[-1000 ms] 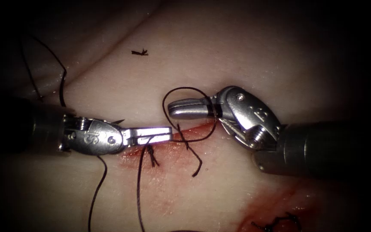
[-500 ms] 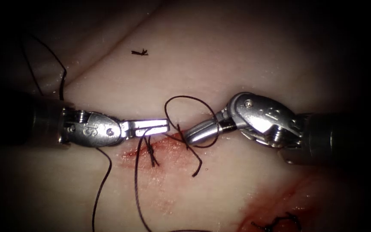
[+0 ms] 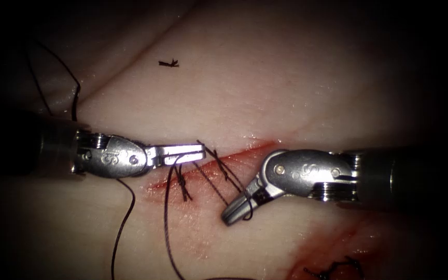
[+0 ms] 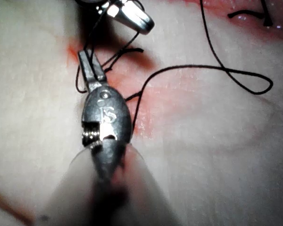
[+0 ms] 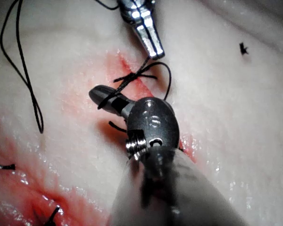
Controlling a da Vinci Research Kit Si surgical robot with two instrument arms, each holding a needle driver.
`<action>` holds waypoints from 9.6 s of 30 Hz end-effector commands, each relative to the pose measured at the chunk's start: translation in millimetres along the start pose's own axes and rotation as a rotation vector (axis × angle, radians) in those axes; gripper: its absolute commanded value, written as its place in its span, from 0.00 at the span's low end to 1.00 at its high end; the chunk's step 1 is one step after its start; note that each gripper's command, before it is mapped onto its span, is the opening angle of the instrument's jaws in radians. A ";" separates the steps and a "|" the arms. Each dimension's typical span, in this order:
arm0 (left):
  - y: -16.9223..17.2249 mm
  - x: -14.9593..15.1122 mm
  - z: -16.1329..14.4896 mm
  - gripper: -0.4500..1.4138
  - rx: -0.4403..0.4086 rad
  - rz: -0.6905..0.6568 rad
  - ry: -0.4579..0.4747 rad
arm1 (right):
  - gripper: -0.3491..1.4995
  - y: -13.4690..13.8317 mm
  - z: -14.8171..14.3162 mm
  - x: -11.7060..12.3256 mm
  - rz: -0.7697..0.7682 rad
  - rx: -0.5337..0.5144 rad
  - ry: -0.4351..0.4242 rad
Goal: Wound Closure
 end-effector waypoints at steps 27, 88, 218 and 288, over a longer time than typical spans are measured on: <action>-0.9 2.8 0.8 0.00 0.027 0.018 -0.002 | 0.38 0.6 2.7 -0.1 -0.120 0.019 -0.472; 13.5 1.4 4.6 0.00 -0.078 0.083 -0.126 | 0.00 5.3 -3.7 -1.0 -0.030 -0.148 -0.194; 12.8 22.7 -1.4 0.00 -0.216 0.227 -0.088 | 0.05 -0.3 -2.3 -1.5 0.106 -0.841 0.186; -3.8 7.4 -1.9 0.00 0.060 0.238 0.195 | 0.00 4.2 5.2 5.3 -0.060 -0.604 0.630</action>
